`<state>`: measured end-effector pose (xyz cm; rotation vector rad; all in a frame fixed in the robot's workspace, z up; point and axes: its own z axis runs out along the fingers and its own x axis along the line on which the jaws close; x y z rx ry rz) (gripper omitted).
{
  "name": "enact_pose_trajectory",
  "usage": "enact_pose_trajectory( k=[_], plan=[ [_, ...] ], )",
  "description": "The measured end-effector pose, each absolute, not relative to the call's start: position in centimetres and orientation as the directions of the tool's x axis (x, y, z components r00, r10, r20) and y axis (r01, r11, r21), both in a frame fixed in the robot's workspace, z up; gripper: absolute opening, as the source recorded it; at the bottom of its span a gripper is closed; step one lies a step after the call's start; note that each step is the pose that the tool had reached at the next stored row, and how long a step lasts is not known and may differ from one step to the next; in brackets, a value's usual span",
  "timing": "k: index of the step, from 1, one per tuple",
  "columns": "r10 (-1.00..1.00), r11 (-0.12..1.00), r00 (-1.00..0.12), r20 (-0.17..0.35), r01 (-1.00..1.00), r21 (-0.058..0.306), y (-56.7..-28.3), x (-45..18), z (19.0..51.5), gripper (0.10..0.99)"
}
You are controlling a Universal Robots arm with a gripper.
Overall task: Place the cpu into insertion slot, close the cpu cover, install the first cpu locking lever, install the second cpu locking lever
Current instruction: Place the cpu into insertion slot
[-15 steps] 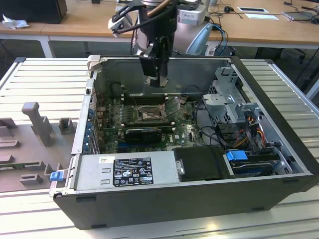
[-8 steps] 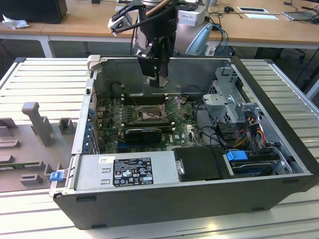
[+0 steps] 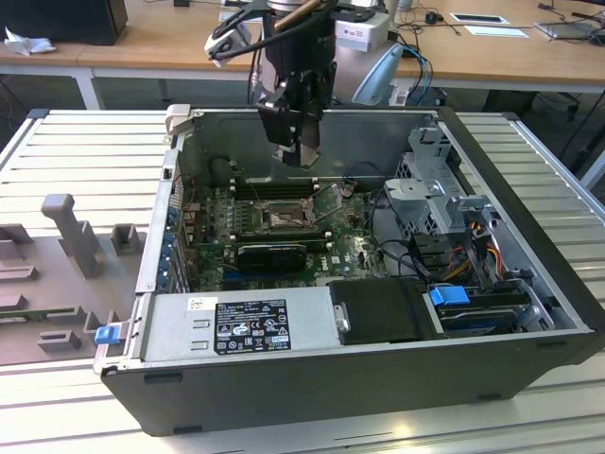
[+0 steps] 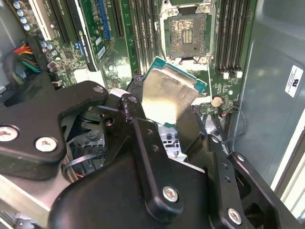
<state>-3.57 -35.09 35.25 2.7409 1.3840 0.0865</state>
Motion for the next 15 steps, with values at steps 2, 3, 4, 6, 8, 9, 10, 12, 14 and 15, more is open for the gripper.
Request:
enact_pose_trajectory(
  k=[2, 3, 4, 6, 8, 9, 10, 12, 14, 15],
  plan=[
    [0.797, -0.603, 0.604, 0.019, 0.793, 0.088, -35.09, -3.57, 35.24, 0.525],
    [0.791, -0.61, 0.611, 0.019, 0.788, 0.088, -35.09, -3.57, 35.24, 0.525],
    [0.787, -0.615, 0.616, 0.019, 0.783, 0.088, -35.09, -3.57, 35.23, 0.525],
    [0.777, -0.628, 0.629, 0.019, 0.773, 0.088, -35.09, -3.57, 35.23, 0.525],
    [0.763, -0.645, 0.646, 0.019, 0.759, 0.088, -35.09, -3.57, 35.21, 0.525],
    [0.754, -0.656, 0.657, 0.019, 0.75, 0.088, -35.09, -3.57, 35.21, 0.525],
    [0.747, -0.663, 0.665, 0.019, 0.743, 0.088, -35.09, -3.57, 35.2, 0.525],
    [0.734, -0.678, 0.679, 0.019, 0.73, 0.088, -35.09, -3.57, 35.19, 0.525],
    [0.73, -0.682, 0.683, 0.02, 0.726, 0.087, -35.1, -3.58, 35.18, 0.525],
    [0.731, -0.681, 0.682, 0.02, 0.727, 0.086, -35.09, -3.58, 35.17, 0.525]
  ],
)
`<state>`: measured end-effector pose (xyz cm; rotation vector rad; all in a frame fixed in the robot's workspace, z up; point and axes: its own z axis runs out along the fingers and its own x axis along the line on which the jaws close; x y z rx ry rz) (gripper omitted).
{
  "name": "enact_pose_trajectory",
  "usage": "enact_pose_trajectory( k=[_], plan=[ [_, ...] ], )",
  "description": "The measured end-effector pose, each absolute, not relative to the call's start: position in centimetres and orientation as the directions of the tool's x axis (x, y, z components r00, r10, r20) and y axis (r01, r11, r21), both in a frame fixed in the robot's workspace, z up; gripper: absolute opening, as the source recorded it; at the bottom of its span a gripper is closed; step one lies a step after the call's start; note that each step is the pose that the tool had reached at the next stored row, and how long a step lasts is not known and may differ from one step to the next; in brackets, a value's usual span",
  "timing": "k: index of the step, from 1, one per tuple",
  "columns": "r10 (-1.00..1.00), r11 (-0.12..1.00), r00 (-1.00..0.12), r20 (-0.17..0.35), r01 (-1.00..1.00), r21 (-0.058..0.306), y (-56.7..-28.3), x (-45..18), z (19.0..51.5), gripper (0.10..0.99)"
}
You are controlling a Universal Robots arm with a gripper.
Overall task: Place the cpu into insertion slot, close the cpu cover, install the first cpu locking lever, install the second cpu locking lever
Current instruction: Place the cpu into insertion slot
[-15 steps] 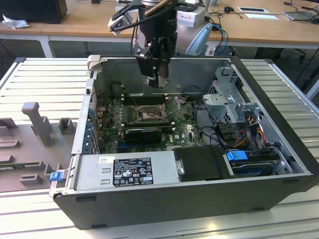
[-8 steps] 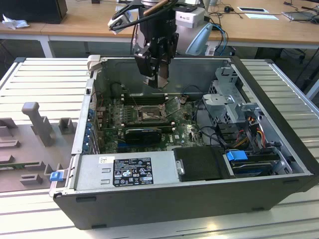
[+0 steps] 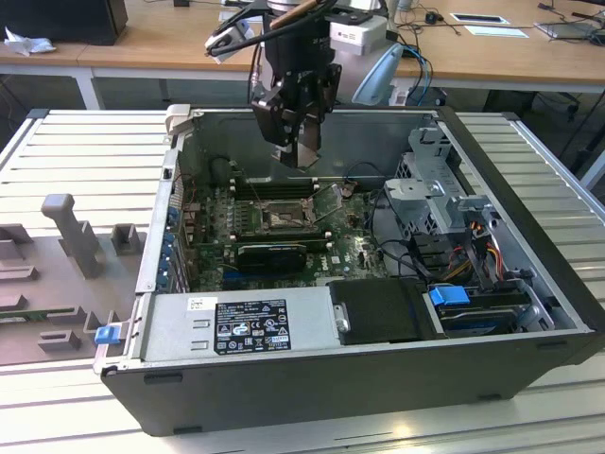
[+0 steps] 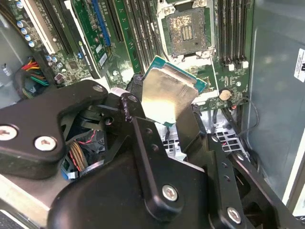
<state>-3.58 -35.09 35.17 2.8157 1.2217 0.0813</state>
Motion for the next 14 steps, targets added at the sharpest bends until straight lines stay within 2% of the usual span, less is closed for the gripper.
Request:
enact_pose_trajectory(
  k=[5, 9, 14],
  plan=[
    [0.739, -0.673, 0.674, 0.021, 0.735, 0.086, -35.1, -3.6, 35.0, 0.525],
    [0.801, -0.597, 0.598, 0.02, 0.797, 0.086, -35.1, -3.6, 34.7, 0.525],
    [0.9, -0.436, 0.436, 0.02, 0.896, 0.086, -35.1, -3.6, 33.9, 0.525]
  ],
)
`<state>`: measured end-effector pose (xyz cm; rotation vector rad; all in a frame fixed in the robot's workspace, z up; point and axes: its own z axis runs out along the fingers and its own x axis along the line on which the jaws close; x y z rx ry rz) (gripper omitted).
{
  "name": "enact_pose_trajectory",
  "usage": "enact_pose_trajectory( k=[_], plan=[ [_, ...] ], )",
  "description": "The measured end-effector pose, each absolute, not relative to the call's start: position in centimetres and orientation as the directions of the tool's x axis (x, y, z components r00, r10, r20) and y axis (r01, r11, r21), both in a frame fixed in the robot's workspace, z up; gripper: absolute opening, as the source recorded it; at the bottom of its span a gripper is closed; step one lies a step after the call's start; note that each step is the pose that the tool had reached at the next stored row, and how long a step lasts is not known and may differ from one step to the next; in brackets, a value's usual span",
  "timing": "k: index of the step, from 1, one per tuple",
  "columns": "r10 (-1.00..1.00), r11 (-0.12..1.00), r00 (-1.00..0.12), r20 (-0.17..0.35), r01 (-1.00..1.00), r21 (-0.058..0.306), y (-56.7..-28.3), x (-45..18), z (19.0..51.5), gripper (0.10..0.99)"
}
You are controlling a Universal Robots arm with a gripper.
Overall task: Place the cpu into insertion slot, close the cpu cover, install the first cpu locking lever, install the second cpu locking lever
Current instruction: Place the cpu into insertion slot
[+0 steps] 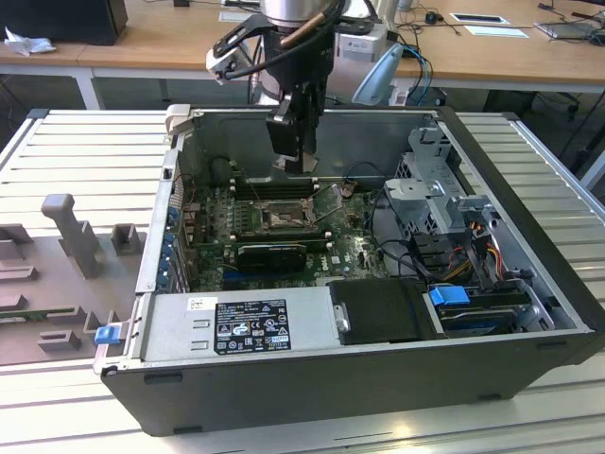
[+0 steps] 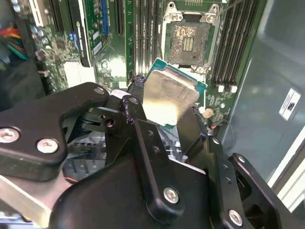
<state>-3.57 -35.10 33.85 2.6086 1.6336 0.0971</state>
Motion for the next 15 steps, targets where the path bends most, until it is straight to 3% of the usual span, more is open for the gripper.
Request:
enact_pose_trajectory(
  k=[15],
  plan=[
    [0.998, -0.068, 0.066, 0.02, 0.994, 0.086, -35.1, -3.6, 31.0, 0.525]
  ],
)
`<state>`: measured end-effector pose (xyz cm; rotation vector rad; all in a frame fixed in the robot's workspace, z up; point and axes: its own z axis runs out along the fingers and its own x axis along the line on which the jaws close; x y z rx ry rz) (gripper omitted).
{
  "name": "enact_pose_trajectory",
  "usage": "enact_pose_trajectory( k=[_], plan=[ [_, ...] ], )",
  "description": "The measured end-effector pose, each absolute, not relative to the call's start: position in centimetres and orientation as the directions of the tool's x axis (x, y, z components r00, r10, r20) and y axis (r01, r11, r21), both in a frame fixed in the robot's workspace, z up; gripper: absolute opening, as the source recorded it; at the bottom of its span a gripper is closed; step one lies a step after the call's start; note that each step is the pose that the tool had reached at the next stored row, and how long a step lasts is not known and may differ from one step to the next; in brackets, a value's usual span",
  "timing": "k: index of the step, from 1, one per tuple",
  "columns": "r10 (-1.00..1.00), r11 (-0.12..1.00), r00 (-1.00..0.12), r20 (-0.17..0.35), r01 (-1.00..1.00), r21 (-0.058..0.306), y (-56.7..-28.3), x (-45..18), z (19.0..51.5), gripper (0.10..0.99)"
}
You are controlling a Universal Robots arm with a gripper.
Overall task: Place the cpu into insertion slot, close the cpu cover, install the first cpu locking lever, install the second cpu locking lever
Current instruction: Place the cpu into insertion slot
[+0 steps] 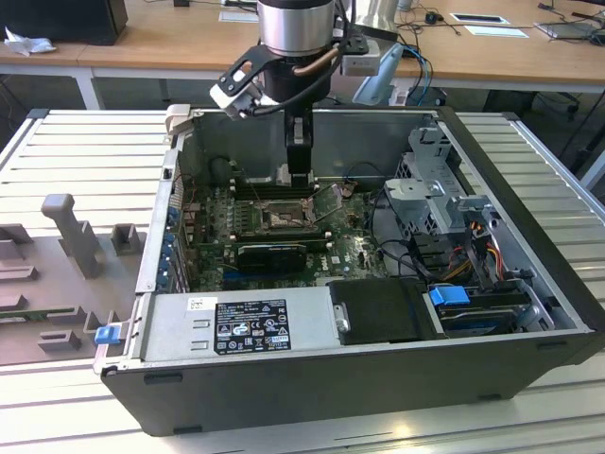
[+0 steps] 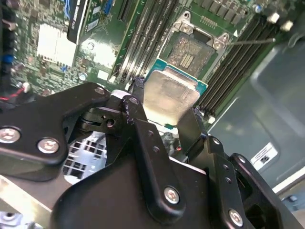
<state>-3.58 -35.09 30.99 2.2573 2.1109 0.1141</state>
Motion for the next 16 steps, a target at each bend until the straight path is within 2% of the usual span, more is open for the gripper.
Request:
enact_pose_trajectory(
  k=[8, 11, 16],
  plan=[
    [0.999, -0.043, 0.041, 0.025, 0.995, 0.086, -35.0, -3.6, 29.6, 0.525],
    [0.999, 0.018, -0.021, 0.027, 0.996, 0.086, -34.8, -3.6, 28.5, 0.525],
    [0.999, 0.023, -0.025, 0.028, 0.996, 0.086, -34.2, -3.6, 27.1, 0.525]
  ],
)
